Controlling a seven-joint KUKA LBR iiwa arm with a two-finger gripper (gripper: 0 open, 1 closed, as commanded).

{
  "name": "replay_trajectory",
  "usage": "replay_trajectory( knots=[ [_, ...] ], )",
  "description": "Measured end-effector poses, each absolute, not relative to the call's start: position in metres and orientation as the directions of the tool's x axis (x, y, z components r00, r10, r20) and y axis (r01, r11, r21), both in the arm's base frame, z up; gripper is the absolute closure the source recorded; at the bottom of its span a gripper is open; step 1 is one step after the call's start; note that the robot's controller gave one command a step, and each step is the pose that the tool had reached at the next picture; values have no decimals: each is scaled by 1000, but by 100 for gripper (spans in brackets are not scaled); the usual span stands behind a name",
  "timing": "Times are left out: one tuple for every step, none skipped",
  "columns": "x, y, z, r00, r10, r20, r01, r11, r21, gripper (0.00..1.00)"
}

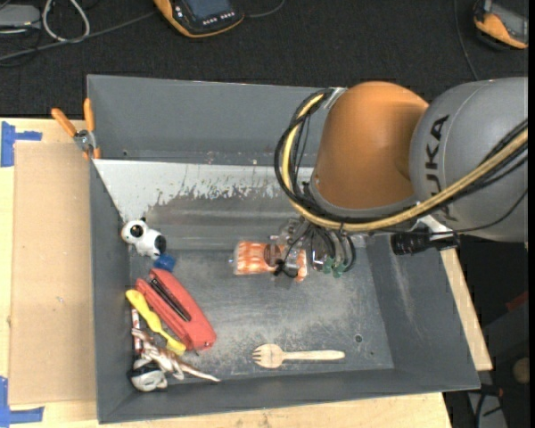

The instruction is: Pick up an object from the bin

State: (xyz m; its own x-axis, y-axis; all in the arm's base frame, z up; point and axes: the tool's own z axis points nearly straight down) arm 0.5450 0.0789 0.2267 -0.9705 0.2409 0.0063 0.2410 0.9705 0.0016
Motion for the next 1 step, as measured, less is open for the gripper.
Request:
replay_trajectory(
  knots=[
    [540, 76, 271, -970, 245, 9, 245, 970, 1, 100]
  ],
)
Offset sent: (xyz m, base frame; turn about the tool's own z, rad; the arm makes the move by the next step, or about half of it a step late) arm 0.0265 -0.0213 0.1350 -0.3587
